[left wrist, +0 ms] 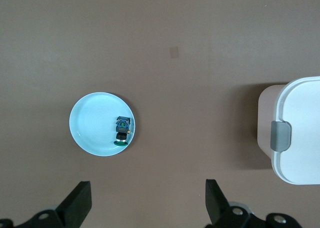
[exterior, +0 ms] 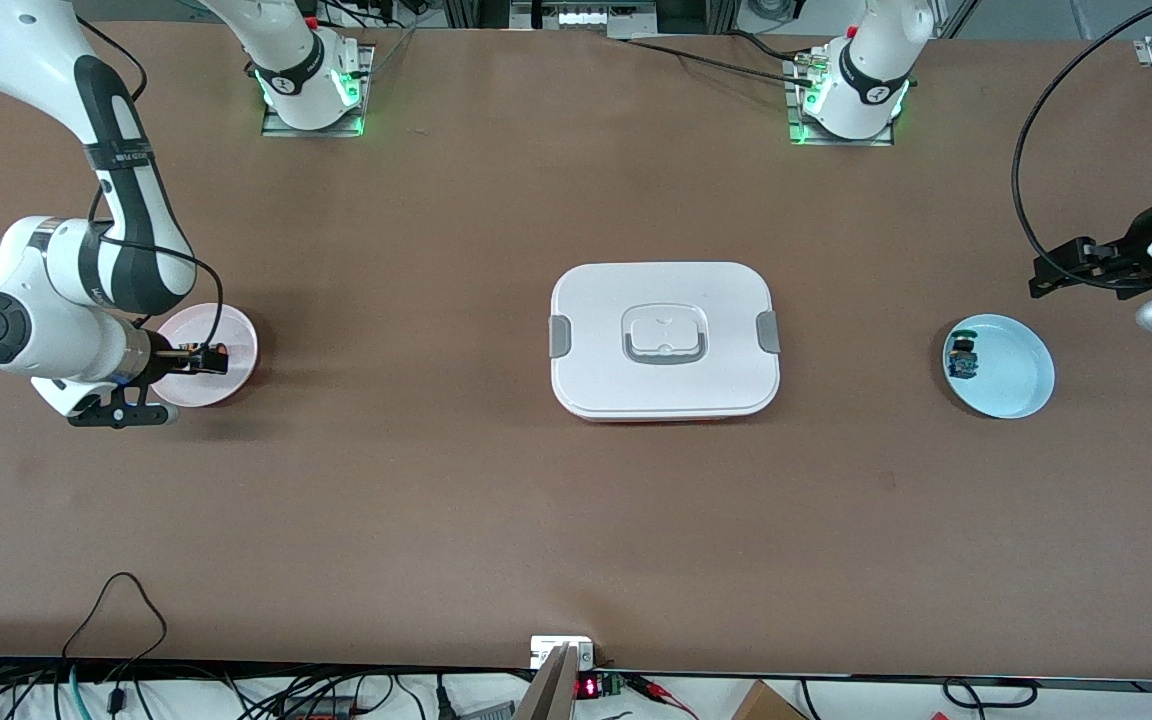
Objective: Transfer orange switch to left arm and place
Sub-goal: 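Lower the right gripper and close it on the orange switch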
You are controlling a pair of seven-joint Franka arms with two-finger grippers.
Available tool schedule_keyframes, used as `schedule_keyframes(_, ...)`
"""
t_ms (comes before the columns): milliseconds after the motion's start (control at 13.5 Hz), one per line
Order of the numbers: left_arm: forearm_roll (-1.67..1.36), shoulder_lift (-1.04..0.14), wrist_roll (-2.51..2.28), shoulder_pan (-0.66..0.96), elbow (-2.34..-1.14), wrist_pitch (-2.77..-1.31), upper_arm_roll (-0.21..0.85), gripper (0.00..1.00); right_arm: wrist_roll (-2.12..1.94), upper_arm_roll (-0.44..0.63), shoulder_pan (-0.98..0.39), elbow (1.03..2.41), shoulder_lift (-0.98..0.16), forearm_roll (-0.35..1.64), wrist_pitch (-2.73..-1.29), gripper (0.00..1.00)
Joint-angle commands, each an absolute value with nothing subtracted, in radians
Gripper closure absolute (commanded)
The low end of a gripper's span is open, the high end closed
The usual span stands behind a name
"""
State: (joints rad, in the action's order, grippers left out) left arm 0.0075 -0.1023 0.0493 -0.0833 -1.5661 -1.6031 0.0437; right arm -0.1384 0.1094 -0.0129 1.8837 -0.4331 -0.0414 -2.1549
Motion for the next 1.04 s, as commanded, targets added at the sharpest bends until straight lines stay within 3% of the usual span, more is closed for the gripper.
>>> schedule_keyframes(0,0.038,-0.120,0.041,-0.078,-1.531,-1.578,0.048,0.00,-0.230,0.103,0.014,1.940,-0.406,-0.049,-2.207,0.00)
schedule_keyframes(518,0.038,-0.120,0.041,-0.078,-1.529,-1.578,0.048,0.00,-0.322,0.103,0.051,2.071,-0.408,-0.052,-2.368,0.00)
schedule_keyframes(961,0.038,-0.118,0.041,-0.078,-1.529,-1.578,0.048,0.00,-0.308,0.104,0.064,2.103,-0.420,-0.048,-2.405,0.00)
